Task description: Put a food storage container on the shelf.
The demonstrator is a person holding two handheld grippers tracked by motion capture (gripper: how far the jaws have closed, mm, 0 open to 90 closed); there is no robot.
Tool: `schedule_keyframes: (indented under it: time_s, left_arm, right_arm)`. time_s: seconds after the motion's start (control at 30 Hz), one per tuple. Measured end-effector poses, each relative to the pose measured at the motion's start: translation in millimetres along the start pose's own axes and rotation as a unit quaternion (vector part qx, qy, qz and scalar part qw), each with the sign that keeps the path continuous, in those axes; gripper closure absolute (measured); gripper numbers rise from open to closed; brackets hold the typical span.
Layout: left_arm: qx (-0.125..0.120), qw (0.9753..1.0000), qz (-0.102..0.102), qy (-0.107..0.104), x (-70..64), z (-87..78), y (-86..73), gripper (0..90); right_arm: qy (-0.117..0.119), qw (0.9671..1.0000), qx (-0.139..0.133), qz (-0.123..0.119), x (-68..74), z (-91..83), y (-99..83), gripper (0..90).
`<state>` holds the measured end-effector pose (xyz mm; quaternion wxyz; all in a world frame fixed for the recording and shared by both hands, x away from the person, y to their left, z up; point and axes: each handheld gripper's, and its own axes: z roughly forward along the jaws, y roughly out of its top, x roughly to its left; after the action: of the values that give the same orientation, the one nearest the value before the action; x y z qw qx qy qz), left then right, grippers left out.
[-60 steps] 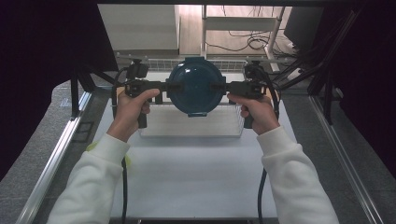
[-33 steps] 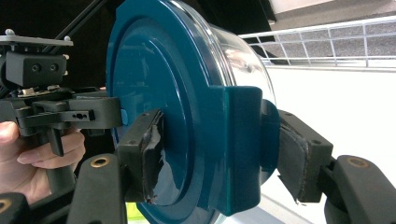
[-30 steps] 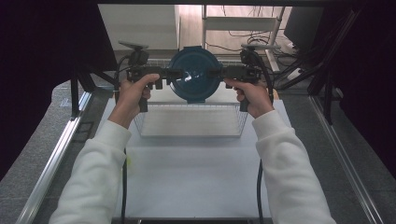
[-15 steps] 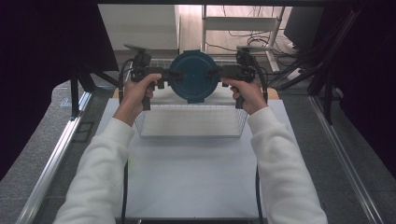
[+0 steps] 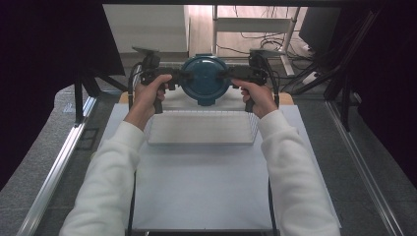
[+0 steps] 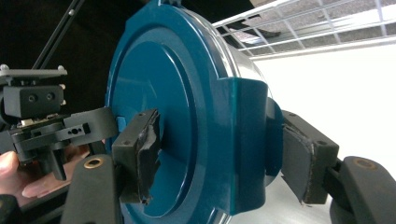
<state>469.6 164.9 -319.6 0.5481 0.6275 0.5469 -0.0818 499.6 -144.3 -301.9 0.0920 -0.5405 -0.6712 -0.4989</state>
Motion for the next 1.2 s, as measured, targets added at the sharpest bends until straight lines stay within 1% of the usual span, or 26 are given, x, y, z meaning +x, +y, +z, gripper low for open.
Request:
schedule_keyframes:
  time_s: [0.03,0.1,0.2,0.23,0.33,0.37,0.4,0.43,0.47,0.5,0.63,0.67,0.77,0.83,0.87,0.9,0.93,0.97,1.0,1.07,1.1,1.13,1.17,1.2]
  left_arm:
    - [0.0,1.0,0.0,0.0,0.0,0.0,0.0,38.6]
    - [0.001,1.0,-0.009,-0.002,2.8,3.3,1.3,38.2]
    - [-0.002,0.9999,-0.016,-0.002,6.2,7.5,2.9,36.9]
    - [-0.002,0.9999,-0.016,-0.002,6.2,7.5,2.9,36.9]
    - [-0.003,0.9994,-0.033,-0.009,13.1,10.8,4.6,36.7]
    - [-0.003,0.9994,-0.033,-0.009,13.1,10.8,4.6,36.6]
    - [-0.003,0.9991,-0.04,-0.012,16.7,12.4,5.2,36.5]
    - [-0.003,0.9991,-0.04,-0.012,16.7,12.4,5.2,36.4]
    - [-0.003,0.999,-0.043,-0.014,18.5,13.6,5.5,36.4]
    - [-0.003,0.9988,-0.046,-0.015,20.4,14.8,5.5,35.6]
    - [-0.006,0.9987,-0.047,-0.018,22.5,16.1,5.1,34.9]
    - [-0.009,0.9988,-0.046,-0.018,22.4,16.6,4.7,34.7]
    - [-0.01,0.9988,-0.045,-0.018,22.4,16.7,4.5,34.6]
    - [-0.015,0.999,-0.039,-0.014,20.8,17.9,3.2,32.3]
    - [-0.019,0.9996,-0.022,-0.001,16.5,19.8,1.7,30.5]
    - [-0.019,0.9996,-0.022,-0.001,16.5,19.8,1.7,27.8]
    - [-0.026,0.9995,-0.011,0.015,13.1,20.0,0.8,27.8]
    - [-0.036,0.9987,0.005,0.035,8.6,19.2,-0.4,19.9]
    - [-0.05,0.9972,0.02,0.052,2.5,16.2,-2.0,17.3]
    - [-0.062,0.9951,0.037,0.067,-4.4,11.0,-4.1,14.5]
    - [-0.062,0.9951,0.037,0.067,-4.4,11.0,-4.1,13.2]
    - [-0.069,0.9923,0.059,0.084,-12.2,5.8,-7.4,12.5]
    - [-0.069,0.9923,0.059,0.084,-12.2,5.8,-7.4,12.3]
    - [-0.076,0.9908,0.07,0.087,-17.4,2.5,-10.6,12.3]
  right_arm:
    - [-0.001,1.0,-0.003,0.006,-0.3,1.4,0.8,34.0]
    - [-0.003,1.0,0.0,0.008,-1.3,2.2,1.7,33.7]
    - [-0.005,0.9996,-0.005,0.028,-7.5,7.6,3.9,32.5]
    - [-0.005,0.9996,-0.005,0.028,-7.5,7.6,3.9,32.5]
    - [-0.008,0.999,-0.008,0.042,-10.5,11.8,5.1,31.4]
    - [-0.01,0.999,-0.008,0.044,-10.8,12.8,5.2,31.1]
    - [-0.012,0.9989,-0.008,0.045,-11.4,13.7,5.4,30.8]
    - [-0.012,0.9989,-0.008,0.045,-11.4,13.7,5.4,30.8]
    - [-0.012,0.9987,-0.005,0.049,-11.9,14.2,5.5,30.5]
    - [-0.014,0.9981,-0.006,0.06,-12.9,15.8,5.3,30.2]
    - [-0.017,0.9979,-0.009,0.062,-13.2,16.7,4.8,30.1]
    - [-0.017,0.9981,-0.012,0.058,-13.6,16.9,4.7,30.1]
    - [-0.017,0.998,-0.014,0.059,-13.4,17.0,4.2,29.9]
    - [-0.022,0.9982,-0.022,0.052,-12.3,17.8,2.6,28.1]
    - [-0.027,0.998,-0.028,0.05,-10.1,18.7,1.8,26.5]
    - [-0.027,0.998,-0.028,0.05,-10.1,18.7,1.8,26.5]
    - [-0.035,0.998,-0.032,0.041,-7.7,19.3,1.0,24.0]
    - [-0.046,0.998,-0.038,0.022,-0.9,20.3,-1.5,14.5]
    - [-0.05,0.9979,-0.037,0.018,1.6,20.1,-2.3,11.5]
    - [-0.068,0.9969,-0.039,0.005,8.4,17.8,-4.3,6.7]
    - [-0.068,0.9969,-0.039,0.005,8.4,17.8,-4.3,6.7]
    - [-0.077,0.996,-0.046,-0.002,13.9,12.5,-6.0,5.2]
    - [-0.077,0.996,-0.046,-0.002,13.9,12.5,-6.0,5.2]
    - [-0.077,0.9958,-0.047,-0.01,15.9,9.6,-7.0,4.5]
